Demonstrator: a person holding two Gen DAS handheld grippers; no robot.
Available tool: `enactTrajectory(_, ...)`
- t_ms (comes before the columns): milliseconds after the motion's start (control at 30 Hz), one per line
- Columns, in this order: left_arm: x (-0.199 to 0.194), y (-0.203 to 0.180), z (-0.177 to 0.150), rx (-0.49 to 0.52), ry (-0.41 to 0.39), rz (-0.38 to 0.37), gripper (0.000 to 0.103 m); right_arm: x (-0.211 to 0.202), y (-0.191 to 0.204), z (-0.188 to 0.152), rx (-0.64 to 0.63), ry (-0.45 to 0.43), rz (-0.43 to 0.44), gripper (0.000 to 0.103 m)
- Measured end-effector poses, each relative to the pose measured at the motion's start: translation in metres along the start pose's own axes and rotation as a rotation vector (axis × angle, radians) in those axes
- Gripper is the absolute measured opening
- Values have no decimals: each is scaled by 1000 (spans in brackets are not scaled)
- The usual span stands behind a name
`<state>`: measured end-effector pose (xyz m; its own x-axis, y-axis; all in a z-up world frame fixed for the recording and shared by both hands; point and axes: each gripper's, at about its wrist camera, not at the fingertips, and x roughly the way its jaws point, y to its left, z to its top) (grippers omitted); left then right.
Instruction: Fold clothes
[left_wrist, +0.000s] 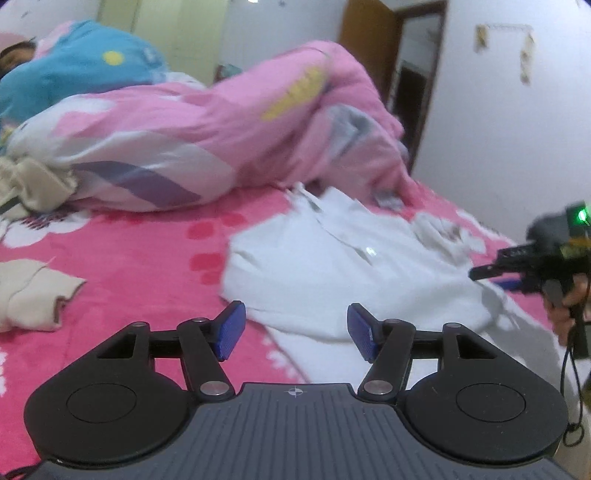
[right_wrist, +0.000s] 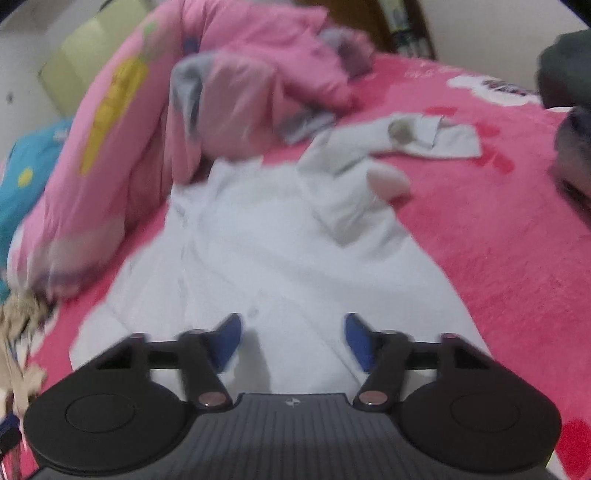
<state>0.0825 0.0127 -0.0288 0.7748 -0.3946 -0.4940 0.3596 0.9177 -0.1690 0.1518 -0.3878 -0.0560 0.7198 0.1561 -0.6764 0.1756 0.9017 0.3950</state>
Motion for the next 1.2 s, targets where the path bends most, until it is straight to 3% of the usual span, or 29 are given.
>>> enactTrajectory(33, 1, -4, -2, 1, 10, 0, 62, -7, 0, -5, 2, -8, 24, 16)
enactTrajectory(67, 2, -9, -3, 1, 20, 0, 62, -14, -1, -11, 5, -17, 48, 10)
enactTrajectory(167, 6, -16, -6, -20, 58, -12, 62, -40, -2, -29, 28, -45, 130, 2)
enactTrajectory(333, 9, -25, -11, 13, 96, -13, 62, -97, -11, -73, 112, -107, 247, 2)
enactTrajectory(467, 17, -28, -11, -9, 139, -24, 62, -103, -33, -104, 217, -52, 241, 2)
enactTrajectory(600, 24, -34, -7, -4, 153, -52, 62, -103, -46, -103, 285, -44, 296, 4)
enactTrajectory(733, 25, -42, -11, 31, 155, -61, 62, -92, -38, -94, 246, -27, 306, 11)
enactTrajectory(833, 23, -43, -15, 32, 164, -54, 62, -85, -29, -95, 213, -3, 309, 1)
enactTrajectory(933, 17, -38, -17, 32, 166, -54, 62, -110, -19, -99, 144, -37, 349, 1)
enactTrajectory(1000, 18, -33, -20, 20, 183, -58, 62, -126, -19, -106, 100, -60, 317, 1)
enactTrajectory(1133, 27, -26, -21, -20, 210, -58, 62, -112, -39, -125, 153, 70, 200, 4)
enactTrajectory(1200, 26, -25, -20, -26, 208, -66, 62, -117, -47, -129, 211, 82, 236, 6)
